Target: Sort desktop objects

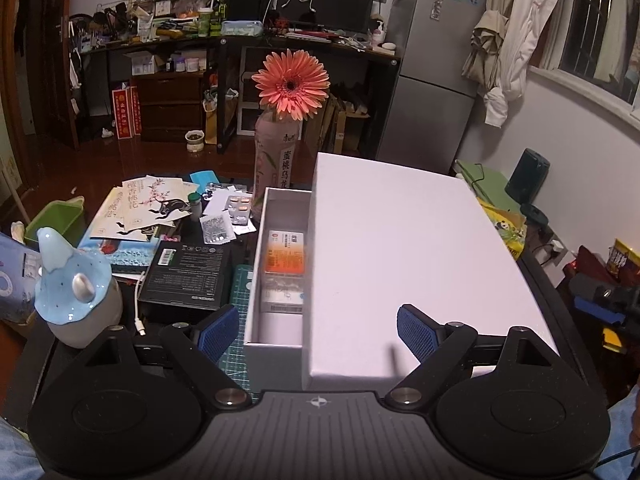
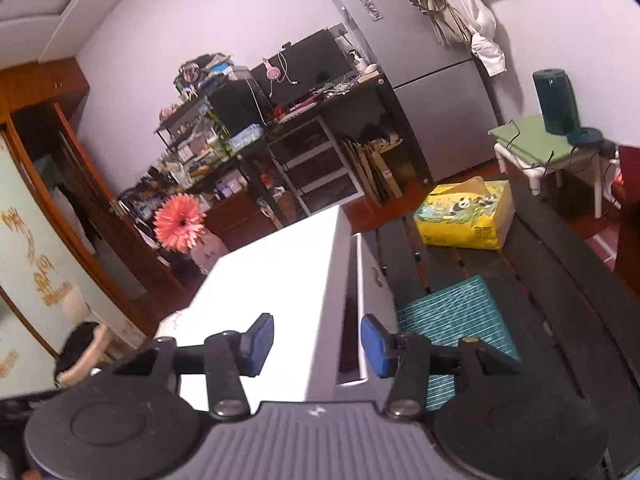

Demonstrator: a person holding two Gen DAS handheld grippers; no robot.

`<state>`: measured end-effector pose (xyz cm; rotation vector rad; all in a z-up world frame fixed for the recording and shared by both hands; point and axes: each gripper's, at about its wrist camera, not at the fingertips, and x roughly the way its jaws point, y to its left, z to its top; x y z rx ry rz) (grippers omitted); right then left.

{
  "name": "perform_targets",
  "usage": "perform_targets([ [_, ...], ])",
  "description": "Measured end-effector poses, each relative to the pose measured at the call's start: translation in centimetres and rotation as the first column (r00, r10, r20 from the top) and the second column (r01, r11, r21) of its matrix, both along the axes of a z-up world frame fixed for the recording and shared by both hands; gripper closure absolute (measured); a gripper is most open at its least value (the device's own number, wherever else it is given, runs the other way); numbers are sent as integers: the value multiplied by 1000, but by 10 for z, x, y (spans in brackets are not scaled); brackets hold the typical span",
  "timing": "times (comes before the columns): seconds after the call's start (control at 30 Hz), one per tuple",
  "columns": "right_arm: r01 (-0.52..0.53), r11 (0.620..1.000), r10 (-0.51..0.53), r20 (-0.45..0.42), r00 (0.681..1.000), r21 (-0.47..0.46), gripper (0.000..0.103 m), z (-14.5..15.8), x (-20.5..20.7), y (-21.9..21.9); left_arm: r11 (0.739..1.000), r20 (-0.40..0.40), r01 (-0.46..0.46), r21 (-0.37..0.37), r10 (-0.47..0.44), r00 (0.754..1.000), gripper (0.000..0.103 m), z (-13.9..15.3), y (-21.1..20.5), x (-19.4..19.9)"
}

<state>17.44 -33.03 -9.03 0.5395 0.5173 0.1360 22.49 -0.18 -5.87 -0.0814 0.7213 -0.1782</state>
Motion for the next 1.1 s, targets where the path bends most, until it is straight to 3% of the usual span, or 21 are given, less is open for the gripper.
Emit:
perform_targets([
  [0.33,-12,997,13,-6,1000,71,54,-12,13,5,997,-53,-4,-73,0,999,14,-8,12,7],
  [0.53,-1,1000,2,-34,999,28,54,-19,20,12,999,-63,3,-48,-6,998,14,-14,7,10],
  [0.83,-24,991,31,-51,998,128,54,-30,29,5,996,-106,9,-87,-19,994,14,-25,6,19],
  [1.1,-70,990,79,-70,994,120,65,-31,33,12,994,-117,17,-107,-30,993,16,-26,5,20],
])
